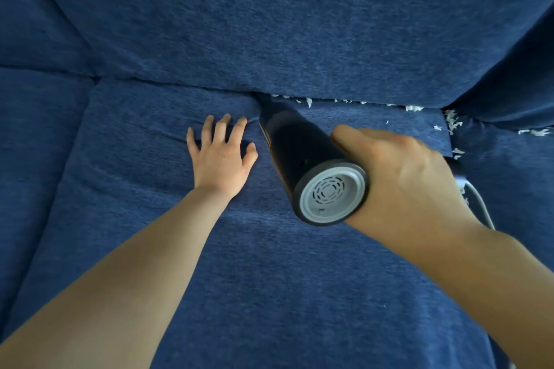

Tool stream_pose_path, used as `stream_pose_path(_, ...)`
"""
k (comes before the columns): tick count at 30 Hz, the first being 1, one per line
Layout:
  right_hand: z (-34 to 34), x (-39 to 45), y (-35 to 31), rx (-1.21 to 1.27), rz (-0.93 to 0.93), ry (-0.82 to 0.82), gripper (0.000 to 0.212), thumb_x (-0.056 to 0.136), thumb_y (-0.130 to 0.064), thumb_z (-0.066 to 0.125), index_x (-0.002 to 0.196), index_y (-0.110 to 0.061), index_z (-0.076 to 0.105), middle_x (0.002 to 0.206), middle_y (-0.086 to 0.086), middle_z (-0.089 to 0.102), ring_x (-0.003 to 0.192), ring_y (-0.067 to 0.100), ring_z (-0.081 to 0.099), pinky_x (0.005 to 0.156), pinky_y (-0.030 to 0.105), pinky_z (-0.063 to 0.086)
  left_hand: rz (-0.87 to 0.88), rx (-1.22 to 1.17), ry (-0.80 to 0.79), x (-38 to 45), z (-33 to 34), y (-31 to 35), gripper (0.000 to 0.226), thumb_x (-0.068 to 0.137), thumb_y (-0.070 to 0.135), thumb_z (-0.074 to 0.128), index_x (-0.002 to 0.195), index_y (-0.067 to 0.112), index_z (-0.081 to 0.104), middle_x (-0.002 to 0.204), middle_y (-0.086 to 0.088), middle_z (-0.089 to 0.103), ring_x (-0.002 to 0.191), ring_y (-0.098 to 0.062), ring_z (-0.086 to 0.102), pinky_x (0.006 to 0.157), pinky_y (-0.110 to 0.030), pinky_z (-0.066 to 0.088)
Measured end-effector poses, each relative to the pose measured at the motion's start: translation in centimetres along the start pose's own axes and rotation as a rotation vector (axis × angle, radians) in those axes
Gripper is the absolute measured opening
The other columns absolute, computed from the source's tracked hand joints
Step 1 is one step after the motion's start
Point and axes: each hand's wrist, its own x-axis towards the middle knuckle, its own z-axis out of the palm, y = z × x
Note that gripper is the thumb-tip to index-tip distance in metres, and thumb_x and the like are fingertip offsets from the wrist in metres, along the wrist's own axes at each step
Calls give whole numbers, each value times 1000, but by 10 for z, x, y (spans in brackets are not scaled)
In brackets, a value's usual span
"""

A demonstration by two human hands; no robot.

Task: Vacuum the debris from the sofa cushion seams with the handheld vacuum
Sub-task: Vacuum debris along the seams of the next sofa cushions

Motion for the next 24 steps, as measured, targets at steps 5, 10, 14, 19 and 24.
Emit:
stream_pose_path(5,1,-4,4,10,-7,15,40,63,-29,76,70,-23,37,56,-7,45,46,23,42,51,22,18,6,12,52,-2,7,-1,65,92,50,16,149,25,32,156,-7,31,148,-32,15,117,-60,4)
stream_pose_path(10,11,-9,8,-24,-8,38,30,63,-29,70,71,-21,42,60,-8,45,52,20,35,59,29,30,-6,36,39,-2,7,0,65,93,49,16,151,22,29,157,-7,28,148,-31,13,117,-60,4)
stream_pose_path(14,11,-19,22,5,-8,6,21,65,-32,62,72,-21,45,61,-6,49,55,25,47,59,33,38,-6,32,42,8,6,12,64,95,47,33,145,7,36,153,-17,31,148,-34,14,120,-54,4)
stream_pose_path(19,11,-19,27,-30,-30,-23,16,70,-37,48,72,-21,47,62,-6,48,59,27,51,60,36,42,11,-16,25,14,12,25,73,96,51,37,152,9,17,162,-13,13,150,-27,7,122,-50,4)
stream_pose_path(24,0,-34,42,-14,-16,-11,21,76,-37,45,72,-18,53,62,-7,49,58,24,49,65,40,44,29,7,48,6,22,21,68,96,56,25,155,22,15,163,-10,8,151,-25,1,121,-50,1)
